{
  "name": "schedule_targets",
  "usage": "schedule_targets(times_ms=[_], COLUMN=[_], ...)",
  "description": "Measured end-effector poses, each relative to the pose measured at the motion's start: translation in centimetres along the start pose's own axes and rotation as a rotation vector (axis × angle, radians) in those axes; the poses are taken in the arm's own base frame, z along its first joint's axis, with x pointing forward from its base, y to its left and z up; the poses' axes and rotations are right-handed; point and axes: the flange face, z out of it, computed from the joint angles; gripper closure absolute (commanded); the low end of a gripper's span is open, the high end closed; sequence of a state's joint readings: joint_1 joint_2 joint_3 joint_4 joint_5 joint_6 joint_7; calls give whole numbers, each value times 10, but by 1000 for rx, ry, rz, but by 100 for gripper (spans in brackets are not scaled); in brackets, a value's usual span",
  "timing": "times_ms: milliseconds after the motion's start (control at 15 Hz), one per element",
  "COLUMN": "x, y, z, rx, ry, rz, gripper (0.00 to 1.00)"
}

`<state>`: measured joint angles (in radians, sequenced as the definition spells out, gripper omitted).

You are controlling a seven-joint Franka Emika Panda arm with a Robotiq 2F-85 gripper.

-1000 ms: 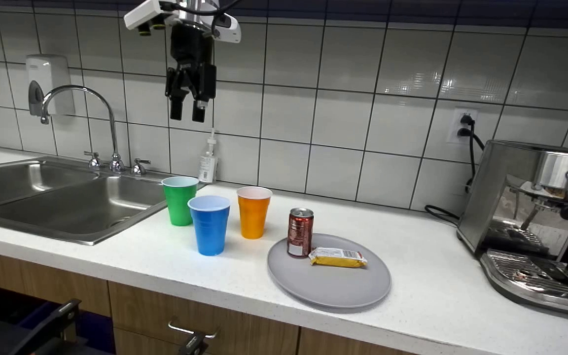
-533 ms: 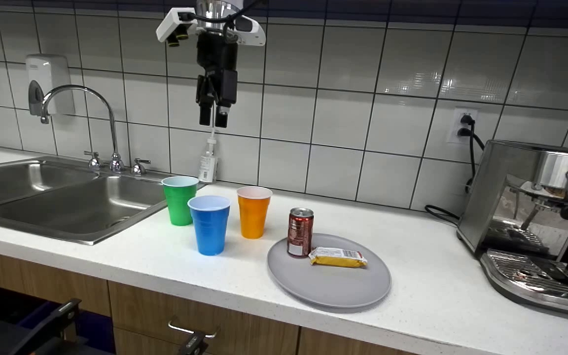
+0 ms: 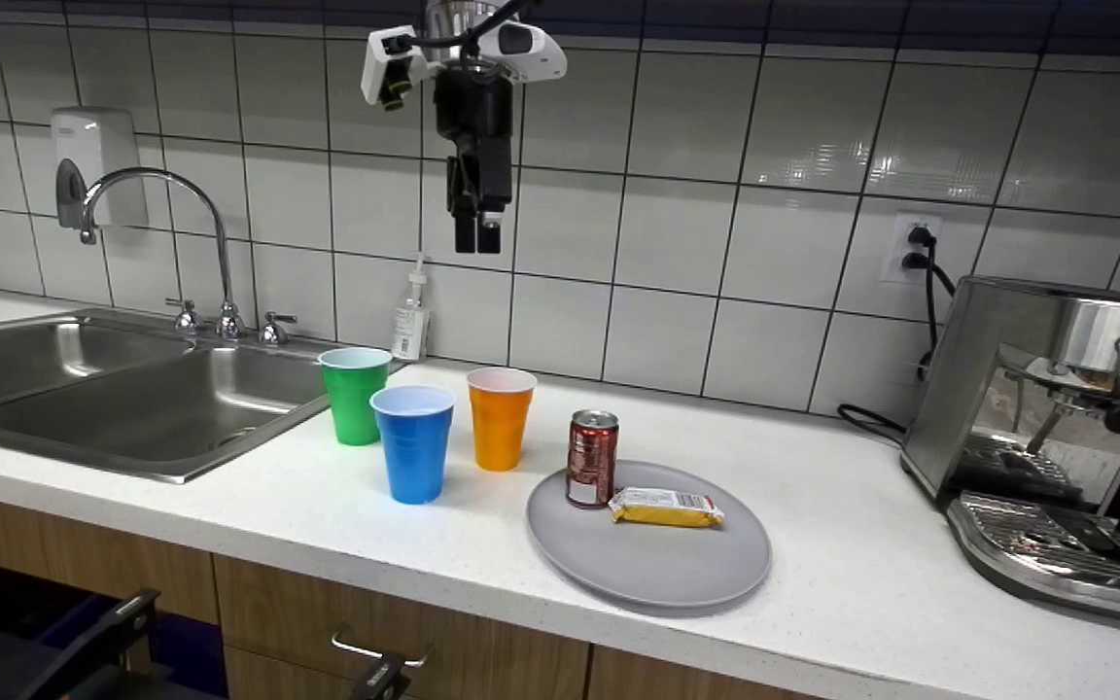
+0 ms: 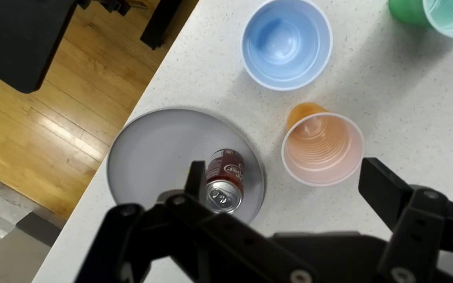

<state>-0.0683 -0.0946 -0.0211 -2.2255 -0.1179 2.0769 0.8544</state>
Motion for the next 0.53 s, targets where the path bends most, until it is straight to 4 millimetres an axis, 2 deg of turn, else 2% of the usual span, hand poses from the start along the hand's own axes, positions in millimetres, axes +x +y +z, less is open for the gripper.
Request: schedule_targets(times_ms=[533], x=[36], y=[17], z=[23], rx=[-16], ry=[62], rz=[92], gripper=[0])
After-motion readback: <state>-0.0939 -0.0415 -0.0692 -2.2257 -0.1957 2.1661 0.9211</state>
